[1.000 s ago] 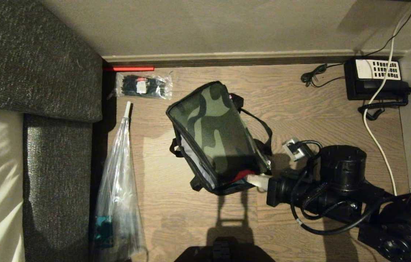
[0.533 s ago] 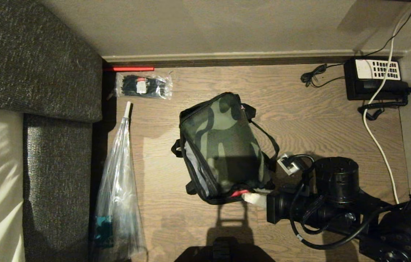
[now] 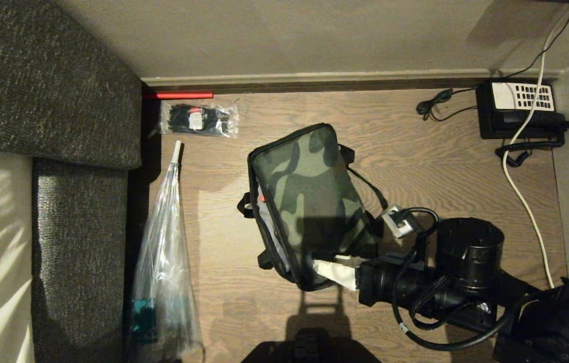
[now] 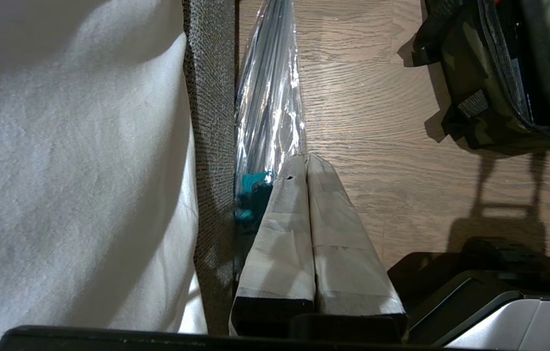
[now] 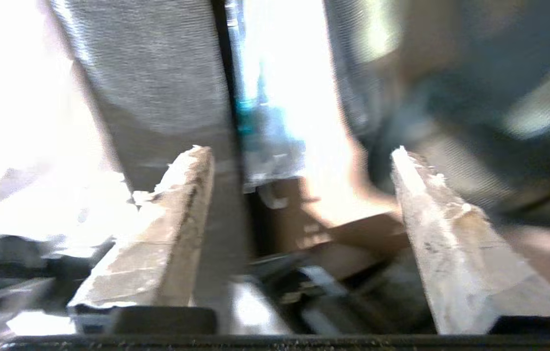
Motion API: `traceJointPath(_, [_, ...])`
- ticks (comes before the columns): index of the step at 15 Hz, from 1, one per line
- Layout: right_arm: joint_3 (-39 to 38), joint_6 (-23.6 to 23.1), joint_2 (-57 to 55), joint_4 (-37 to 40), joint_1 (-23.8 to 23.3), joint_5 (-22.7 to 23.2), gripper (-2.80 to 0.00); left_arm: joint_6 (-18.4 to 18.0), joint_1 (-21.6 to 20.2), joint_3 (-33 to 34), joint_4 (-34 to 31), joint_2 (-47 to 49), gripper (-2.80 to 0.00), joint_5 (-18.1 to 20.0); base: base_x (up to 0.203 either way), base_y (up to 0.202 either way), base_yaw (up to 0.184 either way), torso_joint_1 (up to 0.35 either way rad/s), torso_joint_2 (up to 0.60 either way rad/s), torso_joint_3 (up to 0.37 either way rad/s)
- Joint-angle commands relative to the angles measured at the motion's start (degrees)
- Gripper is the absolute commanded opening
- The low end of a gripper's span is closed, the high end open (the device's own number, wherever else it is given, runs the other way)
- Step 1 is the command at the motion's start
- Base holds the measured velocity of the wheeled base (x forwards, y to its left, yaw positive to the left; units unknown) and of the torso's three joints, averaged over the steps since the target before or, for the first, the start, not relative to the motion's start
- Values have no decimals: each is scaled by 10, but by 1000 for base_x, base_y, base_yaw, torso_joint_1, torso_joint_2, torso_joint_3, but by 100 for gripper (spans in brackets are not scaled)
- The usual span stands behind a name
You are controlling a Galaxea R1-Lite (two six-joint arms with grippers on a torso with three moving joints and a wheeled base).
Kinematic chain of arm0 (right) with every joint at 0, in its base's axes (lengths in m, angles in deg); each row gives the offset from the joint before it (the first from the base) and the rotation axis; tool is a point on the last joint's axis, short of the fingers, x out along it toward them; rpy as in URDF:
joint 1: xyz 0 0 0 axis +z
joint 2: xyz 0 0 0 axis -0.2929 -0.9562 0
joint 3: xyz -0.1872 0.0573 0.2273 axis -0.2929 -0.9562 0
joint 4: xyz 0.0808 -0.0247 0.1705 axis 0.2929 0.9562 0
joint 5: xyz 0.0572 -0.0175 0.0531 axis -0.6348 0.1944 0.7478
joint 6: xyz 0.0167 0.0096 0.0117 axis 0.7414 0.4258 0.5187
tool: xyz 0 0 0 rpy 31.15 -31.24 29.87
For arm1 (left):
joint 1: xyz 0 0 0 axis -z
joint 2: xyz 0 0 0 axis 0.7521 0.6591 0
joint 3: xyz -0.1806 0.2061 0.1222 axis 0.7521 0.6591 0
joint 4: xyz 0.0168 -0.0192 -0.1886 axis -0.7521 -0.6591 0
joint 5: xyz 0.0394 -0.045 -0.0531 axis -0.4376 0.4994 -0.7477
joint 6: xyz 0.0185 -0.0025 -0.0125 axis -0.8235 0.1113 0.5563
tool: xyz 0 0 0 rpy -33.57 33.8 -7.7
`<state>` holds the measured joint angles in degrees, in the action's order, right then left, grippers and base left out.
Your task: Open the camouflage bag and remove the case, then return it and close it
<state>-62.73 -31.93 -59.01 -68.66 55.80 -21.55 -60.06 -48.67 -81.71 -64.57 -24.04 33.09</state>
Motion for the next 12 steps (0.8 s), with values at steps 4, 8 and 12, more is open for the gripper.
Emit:
traceJointPath(4, [30,75,23,13,49,-23,0,-1,0,0,0,0,-280,-1,0,0,0,0,0,0])
traceJointPath(8, [85,75,30,59,-48,-60,-280,0,0,0,0,0,-280,0,0,0,0,0,0,0])
traceJointPath(12, [174,75,0,65,-124,-62,-280,-1,0,0,0,0,-280,0,0,0,0,0,0,0])
